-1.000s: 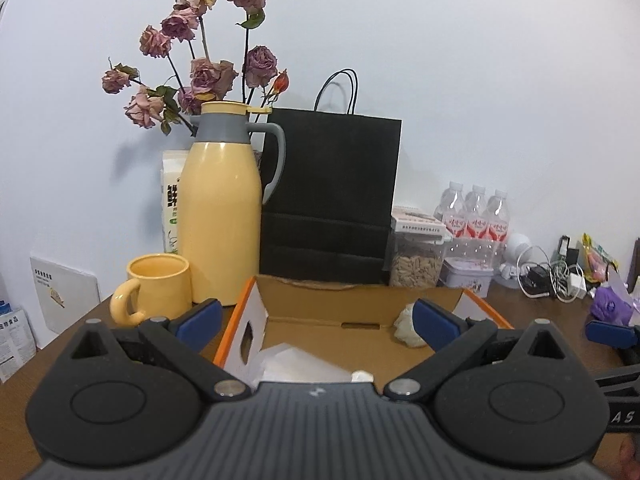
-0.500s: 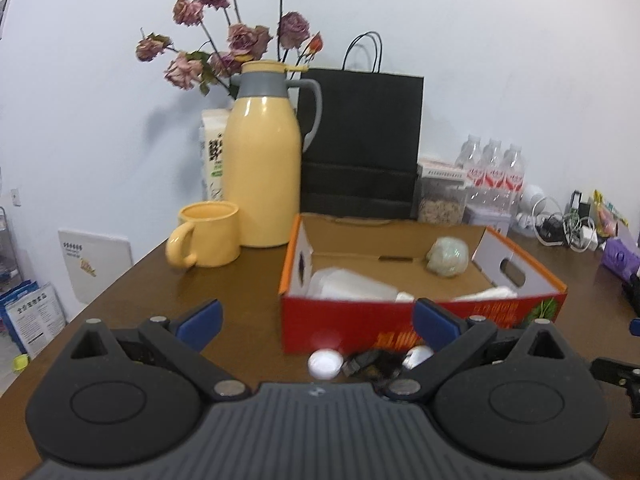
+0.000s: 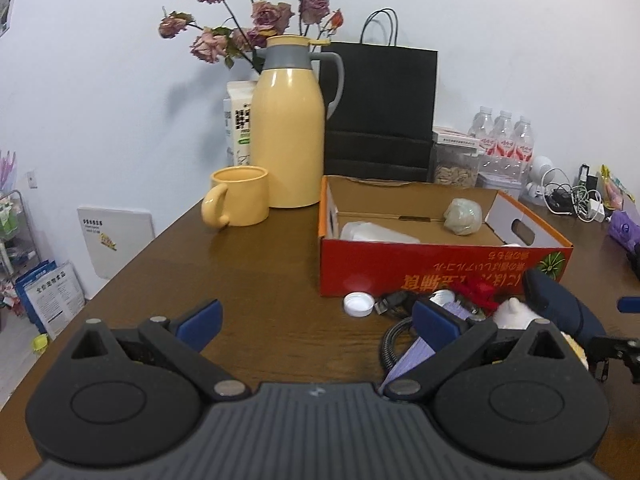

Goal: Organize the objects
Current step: 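Close the right tool on the navy pouch while the left tool grasps the yellow plush toy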

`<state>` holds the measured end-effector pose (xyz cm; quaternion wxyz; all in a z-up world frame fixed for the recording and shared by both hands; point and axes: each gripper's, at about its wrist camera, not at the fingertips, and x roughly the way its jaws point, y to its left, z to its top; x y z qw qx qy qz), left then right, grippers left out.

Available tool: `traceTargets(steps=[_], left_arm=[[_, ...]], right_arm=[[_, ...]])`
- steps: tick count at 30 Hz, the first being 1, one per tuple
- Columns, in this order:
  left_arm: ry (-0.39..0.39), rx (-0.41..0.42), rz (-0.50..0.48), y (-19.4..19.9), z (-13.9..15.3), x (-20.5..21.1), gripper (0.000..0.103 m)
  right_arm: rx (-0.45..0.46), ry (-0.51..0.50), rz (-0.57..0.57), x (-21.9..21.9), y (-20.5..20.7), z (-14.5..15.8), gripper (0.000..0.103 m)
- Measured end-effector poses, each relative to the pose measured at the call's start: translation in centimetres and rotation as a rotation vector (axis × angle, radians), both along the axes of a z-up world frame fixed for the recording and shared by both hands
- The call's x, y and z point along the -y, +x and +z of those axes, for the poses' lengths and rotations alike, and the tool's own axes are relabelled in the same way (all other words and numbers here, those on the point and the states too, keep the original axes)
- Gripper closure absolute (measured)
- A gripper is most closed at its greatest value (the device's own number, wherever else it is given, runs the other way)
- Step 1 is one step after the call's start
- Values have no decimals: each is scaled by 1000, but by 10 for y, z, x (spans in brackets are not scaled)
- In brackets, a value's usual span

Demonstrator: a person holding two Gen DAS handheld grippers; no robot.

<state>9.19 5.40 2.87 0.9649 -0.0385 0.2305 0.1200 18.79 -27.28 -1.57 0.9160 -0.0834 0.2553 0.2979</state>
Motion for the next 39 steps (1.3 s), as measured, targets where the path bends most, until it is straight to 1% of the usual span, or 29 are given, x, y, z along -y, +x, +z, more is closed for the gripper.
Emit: traceTargets(steps=[2,5,8,10,12,13,20,23,25,31,34,36,39], left_arm=[[-3,0,10,-4,1,-2,0],[-6,1,27,-9,2,-6,0],[-6,4,41,-14,3,-9,0],[-3,6,42,-17,4,-10,0],[-3,4,44,-17,4,-11,0],[-4,1,46,-17,3,-11,0],[-15,-16,25,-15,-3,-3,0],[-16,-19,6,-14,-5,4,0],[-17,-20,-5,-13,-6,8,0],[-13,-29,-47,-11,-9,33,0],[-17,-20,-68,-9,-10,48,0],[-29,-10,-76,-9,-10,57,0],[-38,-3,-92,-8,-11,70,0]], right_arm=[[-9,-33,31,-7,12,-2,0],[-27,-46,100,-16,31,-5,0],[-85,-21,141,-19,52,-12,0],[-128,19,174,-18,61,-16,1],[-154,63,193,-14,66,-17,11],[-170,93,203,-11,66,-17,18],[-104,103,137,-6,46,-14,34],[-54,106,93,-3,34,-11,38],[-23,105,58,-2,26,-9,39],[15,108,-95,5,15,-7,40],[33,131,-153,12,9,-5,40],[45,142,-181,16,6,-5,40],[35,153,-197,21,5,-7,40]])
